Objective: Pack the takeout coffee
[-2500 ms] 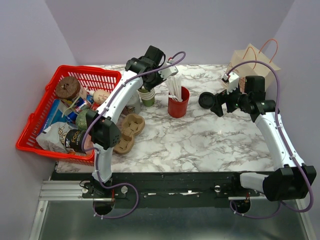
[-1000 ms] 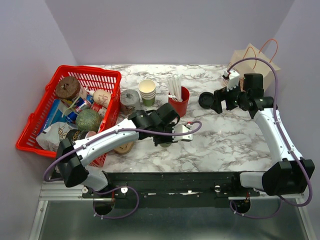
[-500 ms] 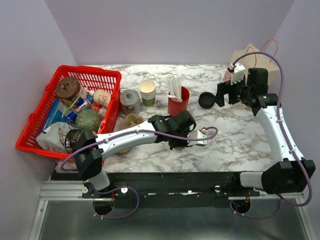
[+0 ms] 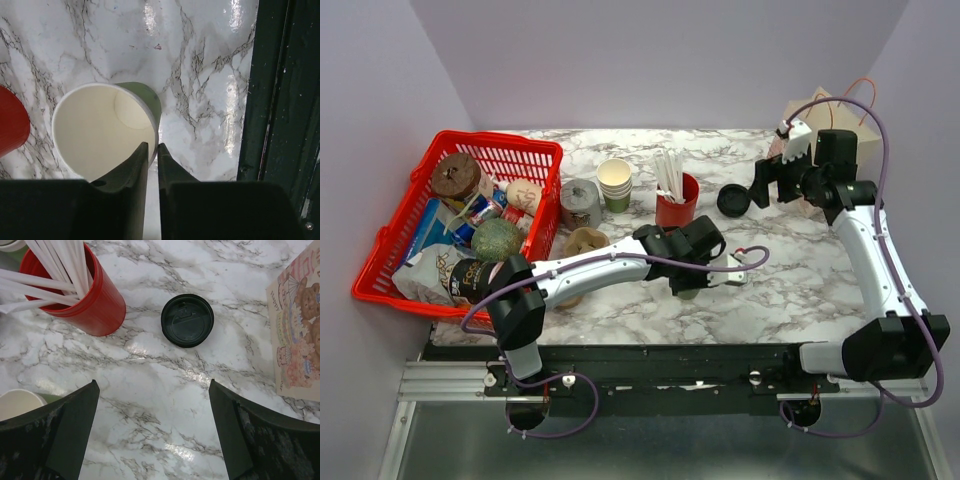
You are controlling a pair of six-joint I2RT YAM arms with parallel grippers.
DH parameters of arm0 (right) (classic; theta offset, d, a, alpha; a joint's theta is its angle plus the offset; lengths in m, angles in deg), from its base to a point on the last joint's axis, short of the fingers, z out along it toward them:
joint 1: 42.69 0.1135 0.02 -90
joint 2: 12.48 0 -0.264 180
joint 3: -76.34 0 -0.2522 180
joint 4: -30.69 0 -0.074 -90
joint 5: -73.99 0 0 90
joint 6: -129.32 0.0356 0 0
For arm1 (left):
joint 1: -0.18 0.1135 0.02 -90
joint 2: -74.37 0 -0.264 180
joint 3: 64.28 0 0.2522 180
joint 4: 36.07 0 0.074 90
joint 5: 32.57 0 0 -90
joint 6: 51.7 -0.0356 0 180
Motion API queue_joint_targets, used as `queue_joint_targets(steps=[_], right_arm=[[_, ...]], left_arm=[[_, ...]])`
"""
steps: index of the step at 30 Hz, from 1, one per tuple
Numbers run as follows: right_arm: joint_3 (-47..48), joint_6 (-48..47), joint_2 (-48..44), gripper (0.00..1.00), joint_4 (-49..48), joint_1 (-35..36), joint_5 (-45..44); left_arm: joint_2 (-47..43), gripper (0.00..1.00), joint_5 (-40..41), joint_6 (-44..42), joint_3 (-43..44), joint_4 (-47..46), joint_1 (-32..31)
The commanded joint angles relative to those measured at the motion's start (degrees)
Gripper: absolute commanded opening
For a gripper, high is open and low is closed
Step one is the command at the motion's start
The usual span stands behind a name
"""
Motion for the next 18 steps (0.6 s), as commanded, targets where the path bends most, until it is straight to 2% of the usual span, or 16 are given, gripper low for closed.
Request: queue_joint_targets(steps=[1,2,5,8,10,11,14,15,17,18], right_arm=[[5.7,-1.8,3.7,1.0,1.5,-0.4,-0.5],[6.1,-2.0,4.2,1.0,1.7,-0.4,-0.4],[8.0,-2.5,5.9,1.0,2.2,-0.4,0.8],[10.1,-4.7,7.9,1.0,2.9,-0.5,3.6],[11.6,-8.5,9.3,1.0,3.6,-0.5,5.6],[12.3,-10.2,10.2,1.0,4.9,-0.5,8.1],[16.6,-19.6,15.2,1.0,10.8,-0.4,12.5],[17.8,-24.2,16.6,0.99,12.7,-0.4,13.0],[20.1,-28.3,20.7,0.95,16.7,-0.4,13.7],[20.4,-33.6,21.9,0.93,18.0,-0.4,13.7]], left_arm=[[0.3,0.25,-2.3,0.4,2.4,0.9,-0.5],[0.3,0.34,-2.8,0.4,2.5,0.6,-0.5],[-0.9,0.41,-3.4,1.0,4.1,-0.1,-0.1],[-2.8,0.48,-5.4,1.5,9.1,0.4,1.8],[-5.0,0.54,-7.8,2.2,12.6,-0.3,3.3],[-5.8,0.61,-8.4,3.6,13.5,-0.8,5.5],[-8.7,0.72,-10.1,6.0,15.6,-2.8,10.7],[-9.4,0.98,-10.1,7.9,16.0,-3.3,12.2],[-11.3,0.99,-9.4,9.3,18.5,-2.9,14.3],[-12.0,0.99,-9.3,9.4,19.8,-1.8,16.4]])
